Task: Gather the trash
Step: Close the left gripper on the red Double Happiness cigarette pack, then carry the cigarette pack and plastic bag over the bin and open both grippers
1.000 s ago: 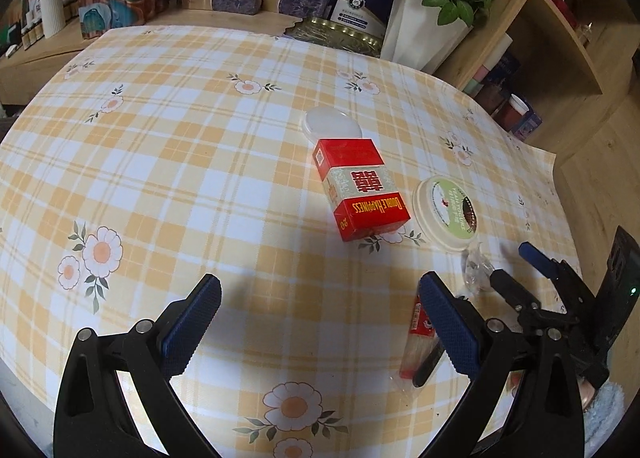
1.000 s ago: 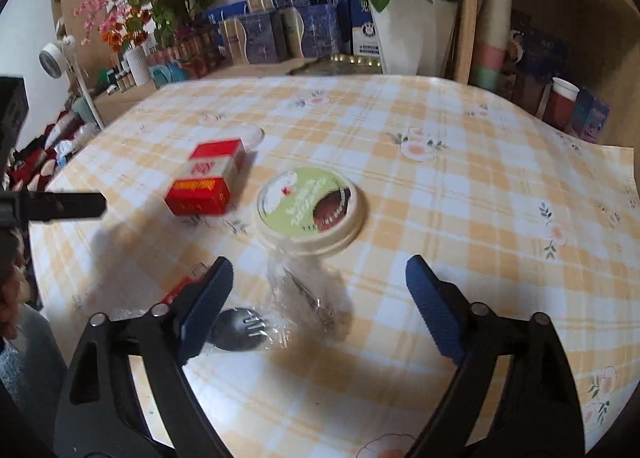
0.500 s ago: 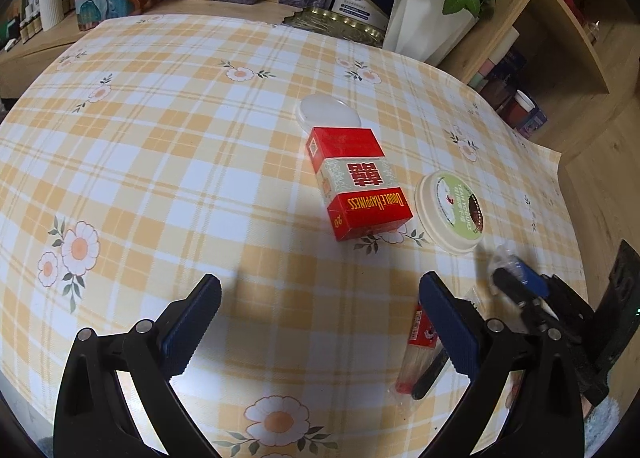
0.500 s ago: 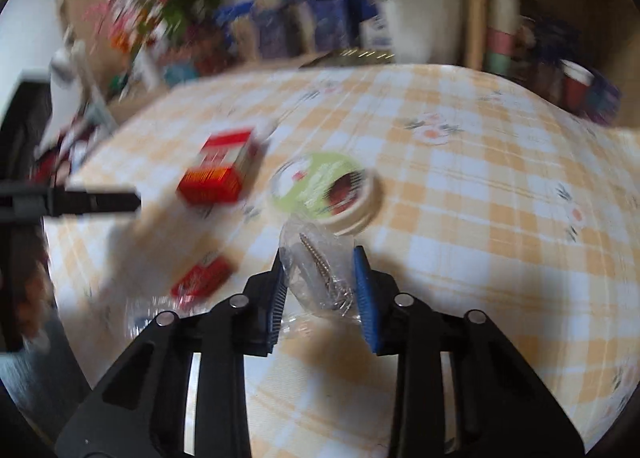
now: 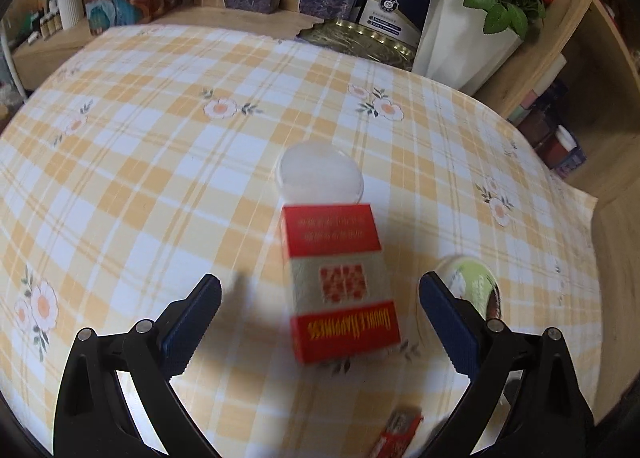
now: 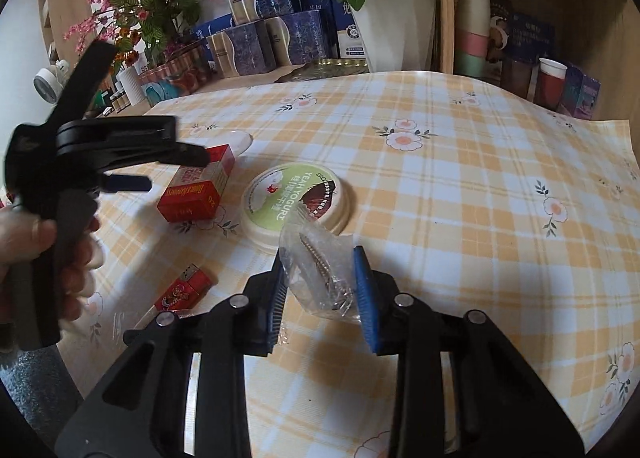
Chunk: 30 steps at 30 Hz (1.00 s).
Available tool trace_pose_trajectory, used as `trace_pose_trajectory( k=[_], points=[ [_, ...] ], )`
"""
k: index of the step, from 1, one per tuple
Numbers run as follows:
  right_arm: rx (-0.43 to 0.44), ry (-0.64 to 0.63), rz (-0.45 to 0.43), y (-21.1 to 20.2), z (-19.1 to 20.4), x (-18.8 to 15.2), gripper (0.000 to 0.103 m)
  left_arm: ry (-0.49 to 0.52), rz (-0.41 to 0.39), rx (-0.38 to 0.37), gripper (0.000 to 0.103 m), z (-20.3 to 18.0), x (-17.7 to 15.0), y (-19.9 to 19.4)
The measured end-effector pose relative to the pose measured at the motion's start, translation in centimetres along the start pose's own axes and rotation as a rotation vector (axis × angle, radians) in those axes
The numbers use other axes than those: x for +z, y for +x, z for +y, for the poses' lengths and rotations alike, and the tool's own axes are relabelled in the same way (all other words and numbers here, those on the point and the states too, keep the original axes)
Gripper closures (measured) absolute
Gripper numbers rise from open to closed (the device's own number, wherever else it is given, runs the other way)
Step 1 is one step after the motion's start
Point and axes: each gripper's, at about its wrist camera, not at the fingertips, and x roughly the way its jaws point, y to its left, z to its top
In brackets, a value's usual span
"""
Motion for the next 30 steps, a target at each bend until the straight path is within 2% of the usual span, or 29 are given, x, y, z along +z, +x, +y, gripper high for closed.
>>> trace_pose_trajectory(
  k=[6, 7, 8, 9, 10, 14, 21, 25, 30],
  points=[
    [-0.008, -0.009, 0.01, 0.3, 0.2, 0.0, 0.069, 0.046, 0.014, 0.075, 0.006, -1.3, 0.9, 2.0],
    [-0.007, -0.009, 0.011, 0.3, 0.2, 0.0, 0.069, 0.064, 0.024, 0.102, 0.011, -1.3, 0.8, 2.3],
    [-0.007, -0.007, 0.011, 0.3, 0.1, 0.0, 0.069, 0.084, 0.031, 0.115, 0.034, -1.3, 0.7, 2.5],
    [-0.007, -0.006, 0.012, 0.3, 0.1, 0.0, 0.069, 0.097, 0.03, 0.107, 0.043, -1.2, 0.6, 2.5],
    [-0.008, -0.005, 0.012, 0.3, 0.1, 0.0, 0.069, 0.12, 0.017, 0.117, 0.045, -1.1, 0.5, 2.3],
    [-0.009, -0.012, 0.012, 0.2, 0.2, 0.0, 0.069, 0.205, -0.004, 0.008, 0.045, -0.6, -0.3, 0.3],
    [-0.023, -0.003, -0.003, 0.0, 0.1, 0.0, 0.069, 0.316, -0.068, -0.106, 0.046, 1.0, -2.6, -5.4],
    [-0.022, -0.005, 0.017, 0.2, 0.2, -0.1, 0.069, 0.304, -0.056, -0.198, 0.046, 2.8, -4.5, -8.6],
    [-0.056, -0.051, 0.085, -0.3, 1.5, 0.3, 0.069, 0.333, -0.084, -0.239, 0.046, 4.4, -7.4, -12.8]
  ],
)
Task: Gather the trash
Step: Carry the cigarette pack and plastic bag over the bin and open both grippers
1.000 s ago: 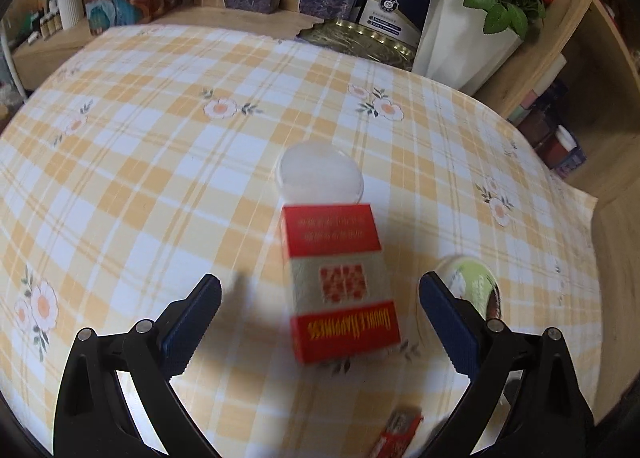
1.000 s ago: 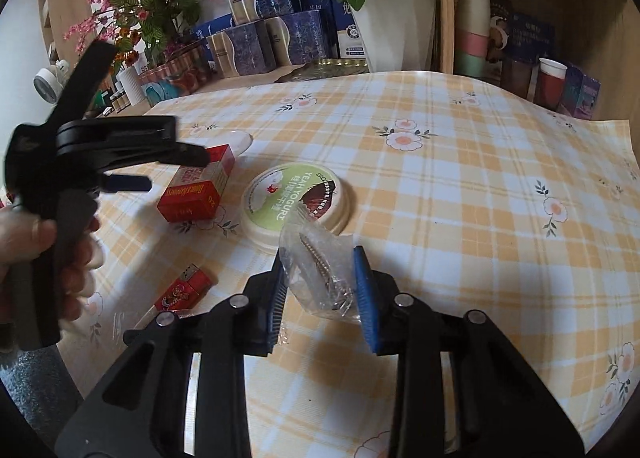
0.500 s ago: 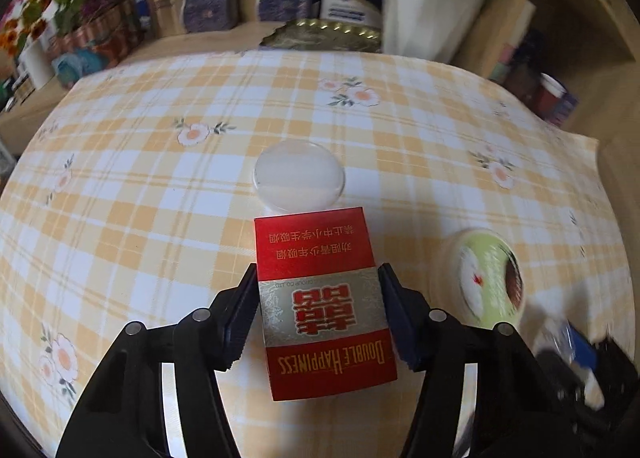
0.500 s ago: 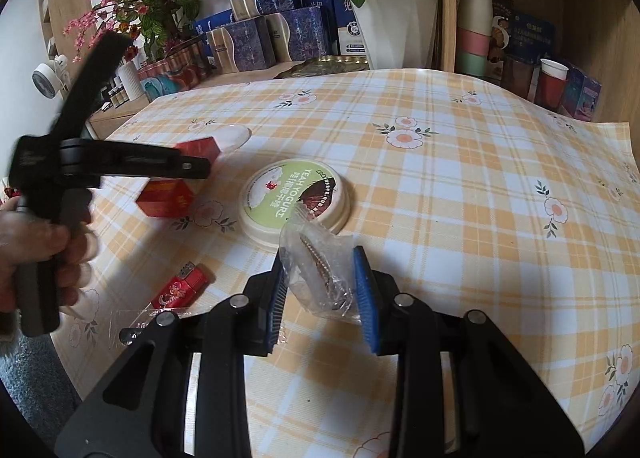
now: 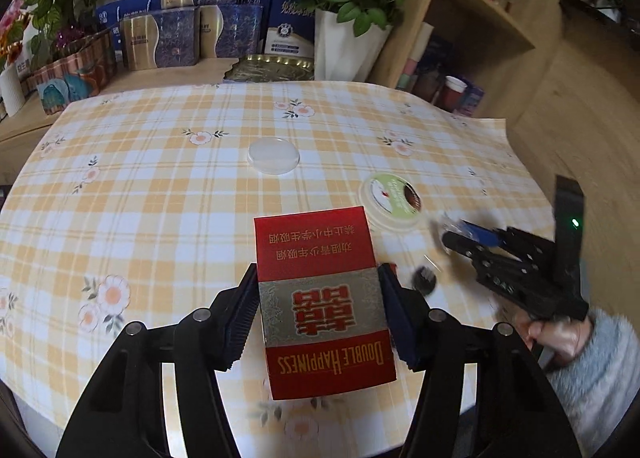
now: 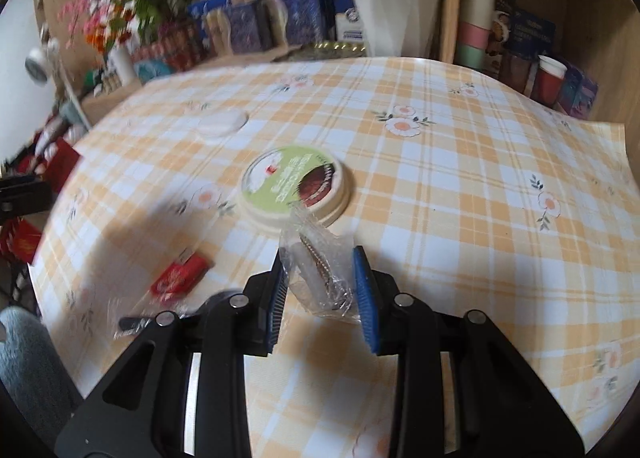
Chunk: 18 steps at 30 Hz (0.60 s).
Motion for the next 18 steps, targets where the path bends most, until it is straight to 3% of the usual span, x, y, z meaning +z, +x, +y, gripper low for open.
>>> trace_pose_trajectory(
  k=[3, 8, 18],
  points=[
    [0.011, -0.057, -0.045, -3.6, 1.9, 0.3, 0.069, 0.048, -0.025, -0.018, 0.046, -0.2, -1.2, -2.9],
    [0.063, -0.026, -0.111, -8.5, 4.0, -0.7, 0.069, 0.083, -0.049, -0.038, 0.046, 0.2, -3.3, -6.7],
    [0.112, 0.018, -0.135, -13.5, 10.3, -7.6, 0.069, 0.091, -0.061, -0.066, 0.046, 0.9, -10.7, -10.8]
  ],
)
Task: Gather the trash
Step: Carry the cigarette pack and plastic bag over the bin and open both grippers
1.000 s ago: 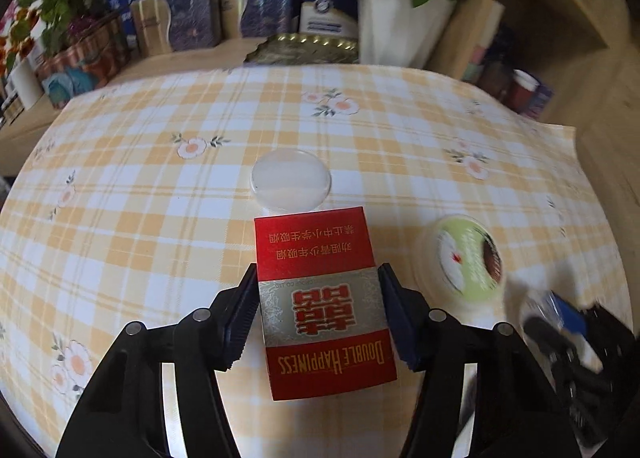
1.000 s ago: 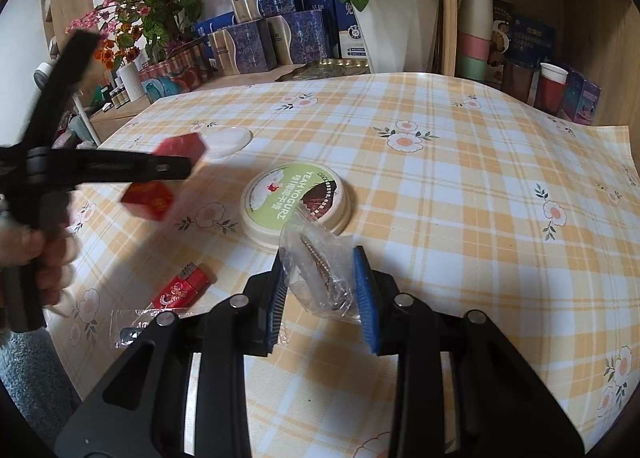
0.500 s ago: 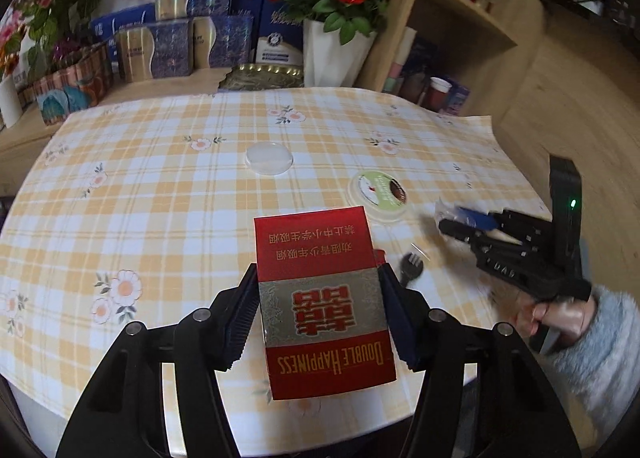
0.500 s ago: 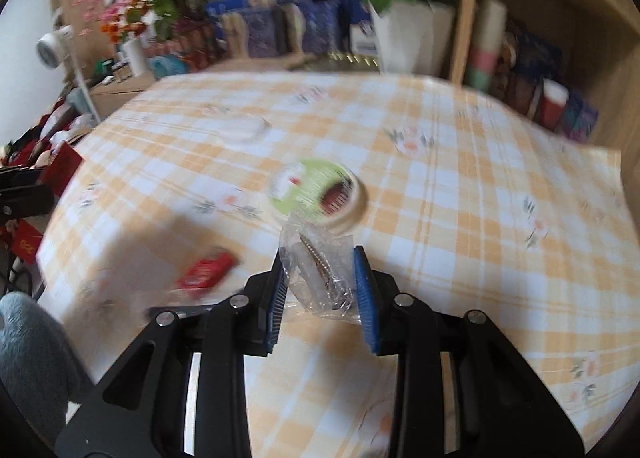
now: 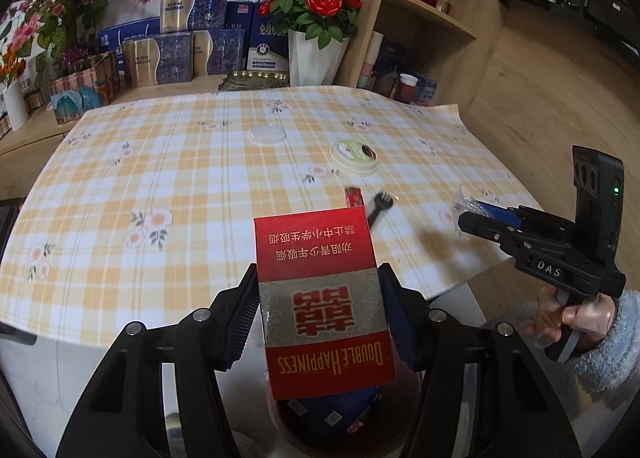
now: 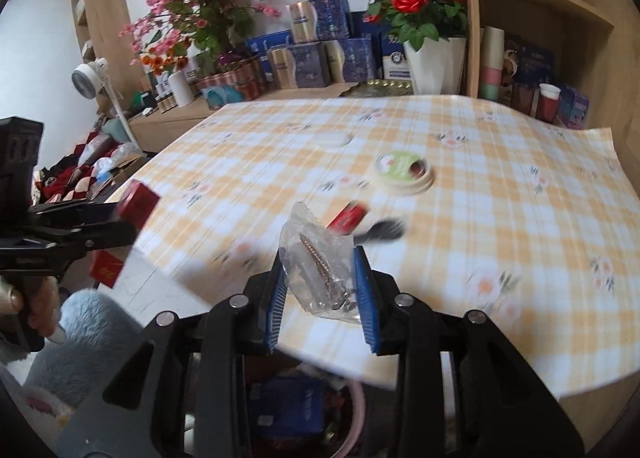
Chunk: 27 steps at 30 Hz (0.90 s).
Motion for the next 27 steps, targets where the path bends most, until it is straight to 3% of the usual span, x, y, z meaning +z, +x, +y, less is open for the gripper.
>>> trace_pose_trajectory(
  k=[10, 14, 17, 20, 27],
  points=[
    [0.02, 0.066, 0.051, -0.3, 3.1, -7.9, 0.069, 0.025, 0.051, 0.03, 0.046, -0.9, -7.0, 0.4],
    [0.006, 0.072, 0.073, -0.1, 3.4, -10.1, 0.068, -0.017, 0.058, 0.033, 0.046, -0.8, -8.6, 1.4],
    [-0.002, 0.077, 0.09, 0.3, 3.3, -10.8, 0.068, -0.038, 0.057, 0.029, 0.046, -1.1, -9.8, 2.4],
    [-0.01, 0.069, 0.098, 0.7, 3.4, -11.2, 0.068, 0.024, 0.051, 0.066, 0.046, -1.8, -11.1, 3.2],
    [0.004, 0.104, 0.148, 2.3, 2.8, -12.1, 0.068, 0.017, 0.148, 0.043, 0.046, -1.7, -12.0, 5.8]
  ],
)
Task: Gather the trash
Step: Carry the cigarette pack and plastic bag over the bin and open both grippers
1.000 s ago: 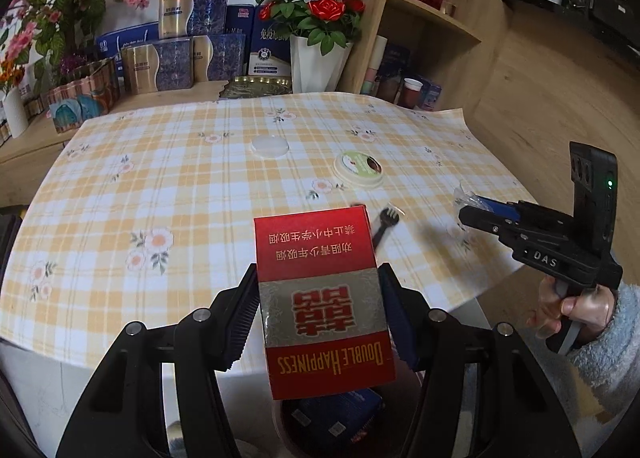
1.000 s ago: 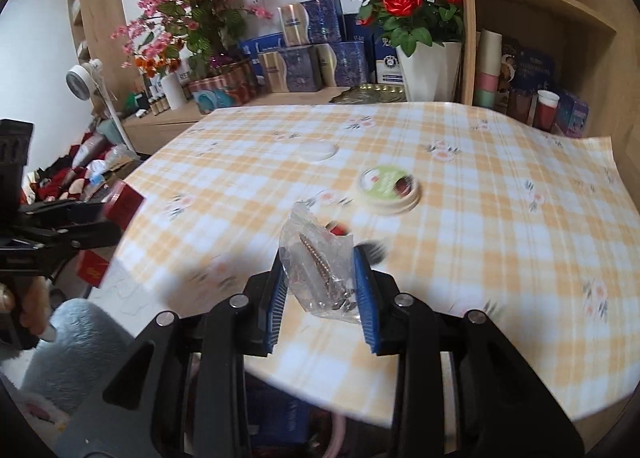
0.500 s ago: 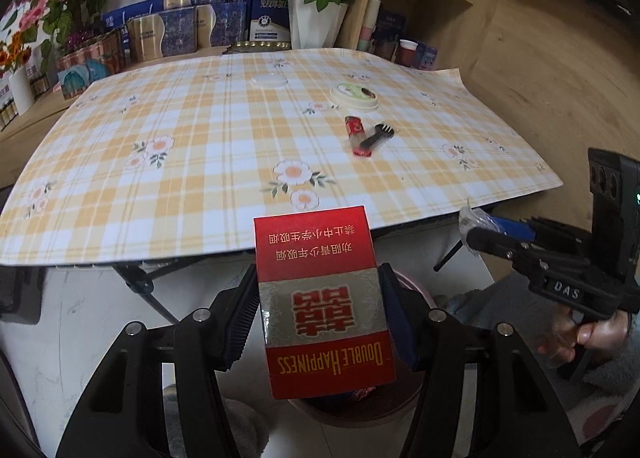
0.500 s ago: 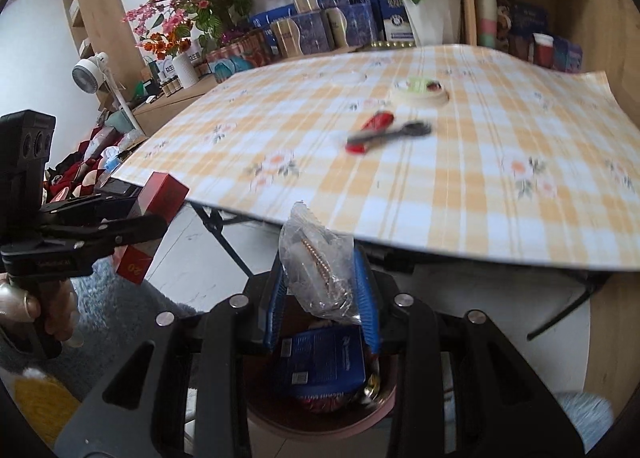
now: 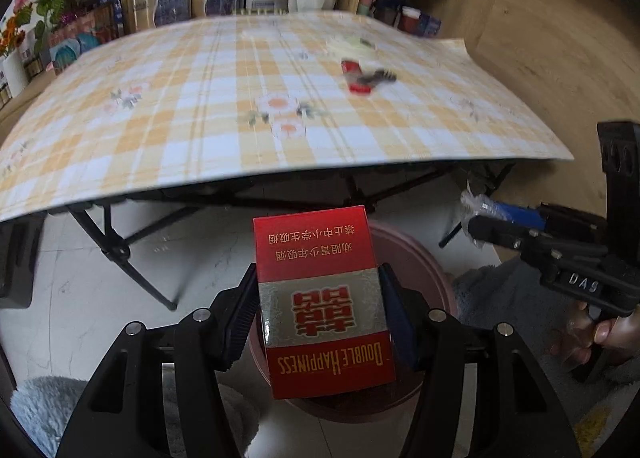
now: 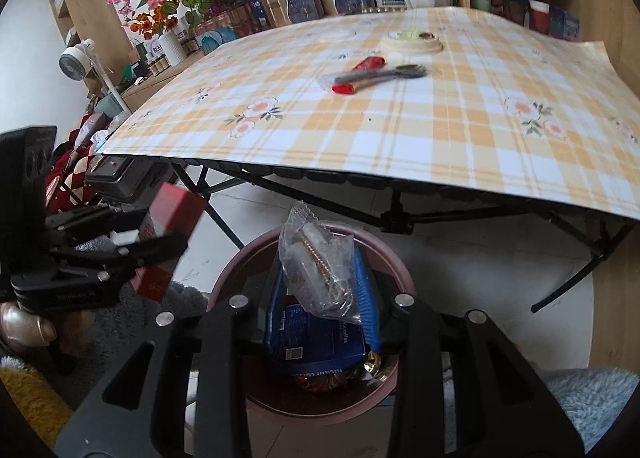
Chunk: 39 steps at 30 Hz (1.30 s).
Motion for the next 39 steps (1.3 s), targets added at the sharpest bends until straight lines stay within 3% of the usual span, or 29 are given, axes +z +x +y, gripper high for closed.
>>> trace_pose_trajectory(
  k=[11, 13, 16, 20, 26, 36, 37, 38, 39],
  points=[
    [0.01, -0.029, 0.055, 1.8, 0.8, -0.3, 0.068, -0.029, 0.095, -0.007, 0.045, 0.7, -0.4, 2.9],
    [0.009, -0.029, 0.06, 2.0, 0.8, -0.3, 0.068, -0.032, 0.094, -0.008, 0.044, 0.7, -0.3, 3.0],
    [0.003, -0.019, 0.065, 2.3, 0.6, -0.3, 0.068, -0.022, 0.07, 0.01, 0.025, 0.4, -0.2, 2.7],
    [0.0, -0.014, 0.074, 2.5, 0.4, -0.3, 0.068, -0.04, 0.045, 0.031, 0.018, 0.9, 0.0, 2.3],
    [-0.013, -0.018, 0.085, 2.8, 0.4, -0.5, 0.068, -0.083, 0.021, 0.052, 0.012, 1.6, 0.2, 1.8],
    [-0.051, -0.016, 0.094, 3.2, 0.3, -0.6, 0.065, -0.103, 0.015, 0.06, 0.011, 2.1, 0.2, 1.5],
    [-0.057, -0.013, 0.093, 3.2, 0.2, -0.6, 0.057, -0.107, 0.015, 0.06, 0.011, 2.1, 0.2, 1.5],
    [-0.064, -0.01, 0.09, 3.1, 0.2, -0.6, 0.041, -0.111, 0.014, 0.061, 0.011, 2.2, 0.2, 1.5],
    [-0.076, -0.007, 0.078, 3.0, 0.1, -0.6, 0.035, -0.113, 0.013, 0.061, 0.011, 2.3, 0.2, 1.5]
  ],
)
